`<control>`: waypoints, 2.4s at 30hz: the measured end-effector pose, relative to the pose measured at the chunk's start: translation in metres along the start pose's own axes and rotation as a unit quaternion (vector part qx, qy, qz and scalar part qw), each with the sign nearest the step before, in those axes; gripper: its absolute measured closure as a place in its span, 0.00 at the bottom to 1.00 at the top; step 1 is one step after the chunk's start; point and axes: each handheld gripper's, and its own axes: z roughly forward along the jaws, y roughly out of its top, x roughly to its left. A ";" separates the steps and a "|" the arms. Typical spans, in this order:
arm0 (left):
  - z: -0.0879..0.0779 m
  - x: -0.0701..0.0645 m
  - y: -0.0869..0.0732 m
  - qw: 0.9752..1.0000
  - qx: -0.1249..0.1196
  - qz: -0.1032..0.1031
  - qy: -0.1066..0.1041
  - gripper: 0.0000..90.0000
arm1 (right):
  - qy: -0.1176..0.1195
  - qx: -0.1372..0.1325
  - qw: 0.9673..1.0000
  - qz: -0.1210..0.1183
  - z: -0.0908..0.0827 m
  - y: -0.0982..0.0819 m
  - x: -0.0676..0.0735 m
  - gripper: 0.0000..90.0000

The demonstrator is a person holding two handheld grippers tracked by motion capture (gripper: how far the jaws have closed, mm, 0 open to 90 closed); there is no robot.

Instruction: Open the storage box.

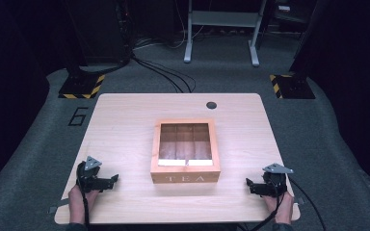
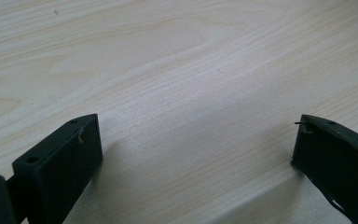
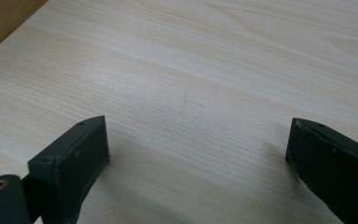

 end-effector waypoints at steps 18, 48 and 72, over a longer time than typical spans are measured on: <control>0.000 0.000 0.000 1.000 0.000 -0.001 0.000 0.01 | 0.033 -0.005 0.999 0.012 -0.013 0.010 0.016 0.04; 0.000 0.000 0.000 1.000 0.000 -0.001 0.000 0.01 | 0.149 -0.047 0.987 -0.045 -0.010 0.053 0.098 0.27; 0.000 0.000 0.000 1.000 0.000 -0.001 0.000 0.01 | 0.165 -0.074 0.982 -0.046 -0.012 0.054 0.103 0.68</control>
